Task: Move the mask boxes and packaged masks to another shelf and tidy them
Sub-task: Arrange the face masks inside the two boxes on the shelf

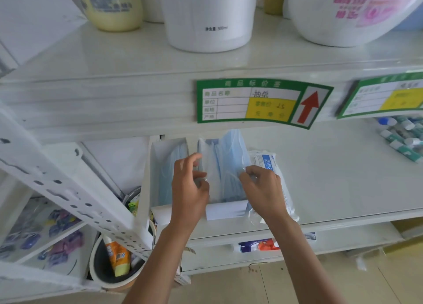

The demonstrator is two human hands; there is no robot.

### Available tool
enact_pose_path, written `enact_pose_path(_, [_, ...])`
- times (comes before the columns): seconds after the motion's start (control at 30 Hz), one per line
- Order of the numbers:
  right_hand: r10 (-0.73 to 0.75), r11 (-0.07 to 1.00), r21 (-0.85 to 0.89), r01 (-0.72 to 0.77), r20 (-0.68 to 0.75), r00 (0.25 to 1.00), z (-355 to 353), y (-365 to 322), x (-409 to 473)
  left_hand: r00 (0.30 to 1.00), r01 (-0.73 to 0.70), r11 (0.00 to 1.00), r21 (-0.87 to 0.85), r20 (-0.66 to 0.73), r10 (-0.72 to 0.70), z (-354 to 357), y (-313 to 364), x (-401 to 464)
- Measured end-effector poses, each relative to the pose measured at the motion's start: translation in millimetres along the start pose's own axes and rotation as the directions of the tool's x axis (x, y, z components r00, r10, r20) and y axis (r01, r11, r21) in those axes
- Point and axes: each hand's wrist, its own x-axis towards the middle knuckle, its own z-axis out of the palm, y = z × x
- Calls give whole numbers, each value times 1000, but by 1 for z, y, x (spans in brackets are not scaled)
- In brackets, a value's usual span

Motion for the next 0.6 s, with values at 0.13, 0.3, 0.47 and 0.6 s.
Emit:
enact_pose_path(0.13, [-2, 999, 35, 3, -5, 1000, 0, 2, 0, 990, 91, 991, -101, -96, -101, -5, -1, 2])
enact_pose_path(0.3, [-2, 997, 75, 1, 24, 1000, -1, 4, 0, 934, 221, 923, -315, -204, -293, -10, -2, 7])
enact_pose_path(0.47, [16, 996, 89, -19, 32, 999, -1, 2, 0, 905, 260, 874, -411, -211, -369, -12, -1, 9])
enact_pose_path(0.6, [3, 992, -125, 3, 47, 999, 1, -6, -4, 930, 235, 899, -369, -184, -319, -11, 2, 6])
